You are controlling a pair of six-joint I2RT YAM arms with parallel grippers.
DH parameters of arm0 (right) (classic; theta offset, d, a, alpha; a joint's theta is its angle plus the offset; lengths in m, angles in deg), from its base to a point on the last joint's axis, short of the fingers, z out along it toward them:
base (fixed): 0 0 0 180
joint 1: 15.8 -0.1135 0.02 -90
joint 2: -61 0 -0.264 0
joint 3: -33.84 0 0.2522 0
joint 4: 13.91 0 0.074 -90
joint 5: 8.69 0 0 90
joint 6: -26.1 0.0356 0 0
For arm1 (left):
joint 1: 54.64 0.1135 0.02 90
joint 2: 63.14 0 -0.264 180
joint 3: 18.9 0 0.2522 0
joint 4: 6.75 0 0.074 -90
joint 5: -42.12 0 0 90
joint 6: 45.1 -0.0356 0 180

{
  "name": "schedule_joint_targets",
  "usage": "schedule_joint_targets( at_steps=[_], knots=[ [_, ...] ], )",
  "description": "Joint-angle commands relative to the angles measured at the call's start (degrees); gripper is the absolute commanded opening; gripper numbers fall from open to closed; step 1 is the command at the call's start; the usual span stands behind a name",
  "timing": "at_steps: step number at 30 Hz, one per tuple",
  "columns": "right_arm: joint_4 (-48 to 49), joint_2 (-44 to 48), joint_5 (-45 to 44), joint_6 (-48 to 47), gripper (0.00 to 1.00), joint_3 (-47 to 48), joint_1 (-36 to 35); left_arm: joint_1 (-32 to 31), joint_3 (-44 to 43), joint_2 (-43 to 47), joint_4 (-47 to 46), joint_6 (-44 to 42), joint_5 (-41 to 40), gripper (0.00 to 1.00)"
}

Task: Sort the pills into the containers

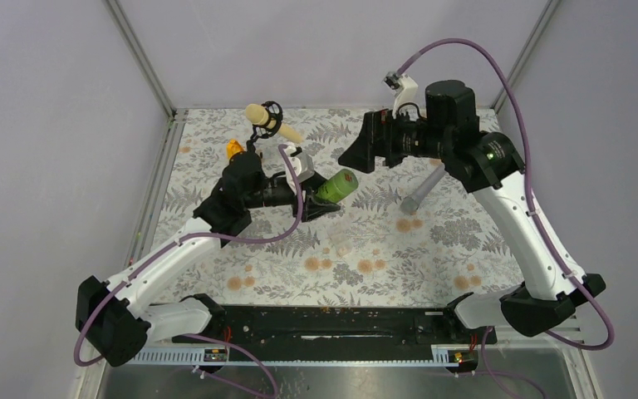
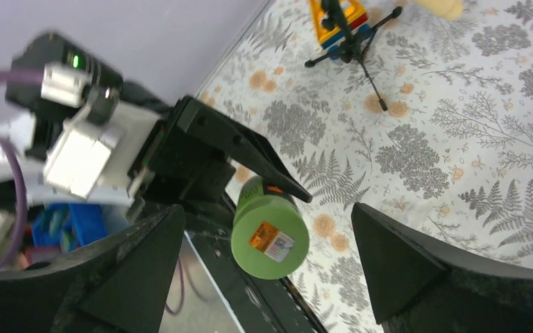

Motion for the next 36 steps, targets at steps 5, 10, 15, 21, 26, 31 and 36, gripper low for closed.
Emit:
schedule_joint_targets(
  at_steps=[5,10,15,21,26,31,36],
  knots=[
    [-17.54,-2.08,23.67,-30.48,0.98,4.4,2.78,-0.09,-5.75,-1.84,1.64,-1.8,11.87,0.0],
    [-14.61,-2.63,21.57,-29.01,0.94,3.1,2.65,-0.05,-6.62,-2.74,1.63,-1.83,13.52,0.0],
    [-10.11,-1.58,20.87,-26.65,0.88,0.19,2.59,-0.1,-7.16,-3.27,1.58,-1.82,14.23,0.0],
    [-10.82,-1.97,19.29,-27.28,0.84,-0.94,1.91,-0.02,-6.9,-3.28,-0.4,-1.62,13.62,0.0],
    [-10.47,-2.79,16.39,-22.32,0.68,-0.54,1.64,-0.07,-6.16,-2.53,-1.72,-1.56,11.03,0.0],
    [-5.31,-3.63,13.73,-9.6,0.36,-2.6,1.06,-0.1,-4.06,-0.98,-4.7,-1.48,4.1,0.0],
    [4.48,-0.97,2.48,7.68,0.28,-7.87,-2.51,-0.1,-3.27,-0.31,-5.54,-2.28,-1.93,0.0]
  ],
)
